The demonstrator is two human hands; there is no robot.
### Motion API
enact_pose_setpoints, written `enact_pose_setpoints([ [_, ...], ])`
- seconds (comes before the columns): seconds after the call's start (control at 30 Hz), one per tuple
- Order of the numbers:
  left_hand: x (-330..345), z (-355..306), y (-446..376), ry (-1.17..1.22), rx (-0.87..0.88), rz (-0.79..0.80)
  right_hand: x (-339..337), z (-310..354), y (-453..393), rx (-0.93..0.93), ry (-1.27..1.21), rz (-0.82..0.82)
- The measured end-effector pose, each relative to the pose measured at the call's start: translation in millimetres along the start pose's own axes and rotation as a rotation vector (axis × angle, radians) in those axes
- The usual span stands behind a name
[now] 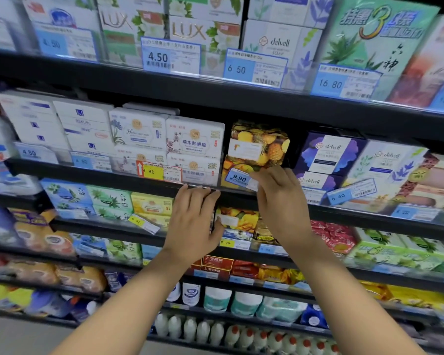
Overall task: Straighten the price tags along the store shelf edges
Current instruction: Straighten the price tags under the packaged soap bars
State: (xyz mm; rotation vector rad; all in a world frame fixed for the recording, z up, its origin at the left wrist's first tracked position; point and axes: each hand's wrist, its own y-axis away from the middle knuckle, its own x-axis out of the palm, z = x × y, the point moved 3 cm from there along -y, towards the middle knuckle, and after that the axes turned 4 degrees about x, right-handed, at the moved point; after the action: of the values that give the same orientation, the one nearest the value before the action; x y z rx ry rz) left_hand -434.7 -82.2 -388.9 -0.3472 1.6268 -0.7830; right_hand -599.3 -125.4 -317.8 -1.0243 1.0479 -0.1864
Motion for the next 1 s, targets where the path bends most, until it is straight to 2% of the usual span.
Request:
enact_pose_setpoints([
  [0.47,-1.9,3.7,1.4,-0.001,0.030,0.007,5.8,6.2,0.0,-0.036,0.074,0.085],
  [1.0,-7.5,-5.4,0.2,-0.008,-0.016,-0.005,6.3,4.7,-2.9,-0.112,0.096,0.187],
])
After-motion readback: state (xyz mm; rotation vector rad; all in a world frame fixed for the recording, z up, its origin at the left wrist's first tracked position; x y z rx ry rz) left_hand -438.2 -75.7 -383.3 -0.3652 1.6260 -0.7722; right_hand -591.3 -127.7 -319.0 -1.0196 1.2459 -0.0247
